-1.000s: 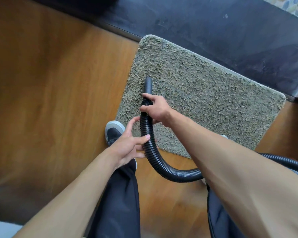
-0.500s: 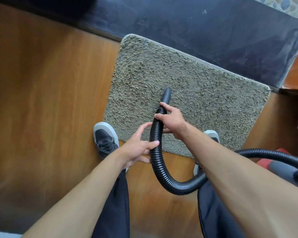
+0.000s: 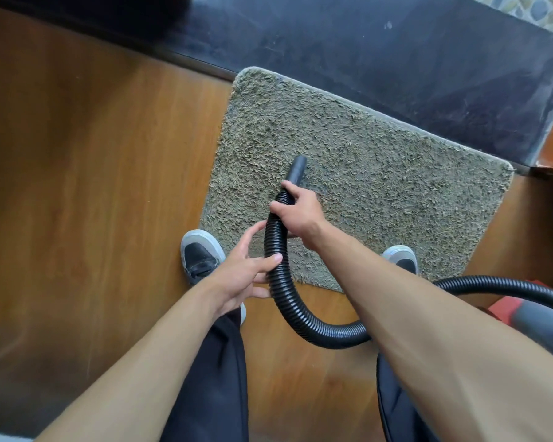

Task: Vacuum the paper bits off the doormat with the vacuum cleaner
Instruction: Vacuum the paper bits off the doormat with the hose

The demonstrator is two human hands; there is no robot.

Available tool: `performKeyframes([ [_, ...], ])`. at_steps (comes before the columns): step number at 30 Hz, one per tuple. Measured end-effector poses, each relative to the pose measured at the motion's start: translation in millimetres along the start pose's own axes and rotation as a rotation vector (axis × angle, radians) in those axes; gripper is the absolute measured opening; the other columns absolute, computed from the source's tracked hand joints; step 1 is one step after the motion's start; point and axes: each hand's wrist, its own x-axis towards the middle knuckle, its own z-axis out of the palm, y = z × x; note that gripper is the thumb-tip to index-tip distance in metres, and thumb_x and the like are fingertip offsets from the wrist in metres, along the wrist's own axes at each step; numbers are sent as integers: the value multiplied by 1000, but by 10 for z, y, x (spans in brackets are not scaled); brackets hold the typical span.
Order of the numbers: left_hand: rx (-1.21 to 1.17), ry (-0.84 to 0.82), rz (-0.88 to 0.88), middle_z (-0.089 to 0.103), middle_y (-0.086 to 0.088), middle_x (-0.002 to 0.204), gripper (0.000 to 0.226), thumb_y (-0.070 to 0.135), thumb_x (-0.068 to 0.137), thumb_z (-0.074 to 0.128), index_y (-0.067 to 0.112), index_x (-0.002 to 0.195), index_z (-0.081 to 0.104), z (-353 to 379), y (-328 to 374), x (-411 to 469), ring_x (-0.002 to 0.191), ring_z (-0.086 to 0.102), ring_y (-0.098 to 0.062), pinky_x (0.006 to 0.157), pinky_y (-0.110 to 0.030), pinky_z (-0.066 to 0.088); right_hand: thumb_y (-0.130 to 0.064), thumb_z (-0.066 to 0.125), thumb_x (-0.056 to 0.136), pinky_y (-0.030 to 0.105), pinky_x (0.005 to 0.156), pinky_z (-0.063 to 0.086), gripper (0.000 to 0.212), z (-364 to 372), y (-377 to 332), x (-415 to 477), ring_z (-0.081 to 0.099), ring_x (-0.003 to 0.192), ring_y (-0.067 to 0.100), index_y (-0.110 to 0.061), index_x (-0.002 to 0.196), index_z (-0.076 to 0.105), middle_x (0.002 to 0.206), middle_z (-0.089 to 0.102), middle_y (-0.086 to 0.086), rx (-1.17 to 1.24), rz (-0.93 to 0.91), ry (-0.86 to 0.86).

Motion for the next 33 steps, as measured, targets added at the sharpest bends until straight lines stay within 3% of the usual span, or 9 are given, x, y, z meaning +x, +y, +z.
performKeyframes([
  [6, -106, 9, 10, 64, -32, 123, 71, 7, 95, 62, 52, 141, 32, -183, -44, -103, 116, 60, -52, 93, -67, 50, -30, 72, 74, 45, 92, 57, 71, 259, -146, 16, 69, 103, 25, -34, 141, 51, 123, 68, 6, -186, -117, -105],
  [10, -125, 7, 8, 67, -24, 108, 72, 6, 94, 64, 52, 140, 34, -130, -98, -89, 118, 58, -54, 93, -68, 49, -24, 74, 78, 46, 91, 58, 68, 194, -95, 13, 69, 103, 26, -32, 142, 51, 124, 67, 8, -174, -87, -102],
  [13, -66, -22, -11, 70, -22, 106, 66, 6, 95, 64, 53, 134, 38, 10, -78, -68, 107, 68, -45, 90, -65, 53, -23, 73, 78, 48, 80, 61, 69, 24, 31, -23, 71, 97, 25, -34, 142, 50, 122, 68, 7, -104, -39, -72],
  [16, 2, -37, -23, 73, -15, 98, 65, 6, 95, 64, 52, 134, 38, 151, -61, -44, 91, 71, -32, 87, -60, 56, -15, 70, 85, 36, 68, 61, 66, -155, 128, -68, 71, 92, 22, -31, 144, 48, 121, 67, 9, -23, 2, -49],
  [20, 21, -48, -44, 75, -9, 91, 71, 6, 94, 65, 51, 139, 33, 204, -66, -98, 88, 72, -28, 84, -58, 58, -10, 67, 90, 28, 53, 57, 64, -230, 173, -167, 69, 78, 17, -25, 148, 44, 117, 66, 10, 46, 54, -58],
  [24, -20, -52, -67, 73, -12, 93, 70, 6, 95, 65, 49, 140, 32, 23, -149, -295, 87, 70, -28, 88, -62, 55, -7, 63, 92, 27, 49, 57, 61, -14, 144, -280, 67, 71, 14, -25, 147, 45, 105, 65, 3, 4, 94, -122],
  [30, -151, -17, -78, 68, -16, 96, 73, 5, 95, 64, 47, 143, 30, -357, -401, -577, 95, 67, -34, 88, -62, 55, -8, 62, 92, 36, 59, 61, 60, 512, 103, -454, 67, 70, 17, -29, 145, 46, 96, 66, 2, -82, 93, -224],
  [33, -148, -28, -72, 67, -18, 99, 70, 6, 95, 65, 50, 140, 32, -510, -441, -681, 98, 66, -36, 91, -63, 53, -8, 64, 90, 47, 68, 62, 61, 652, 64, -533, 71, 79, 25, -30, 145, 48, 107, 67, 7, -90, 75, -228],
])
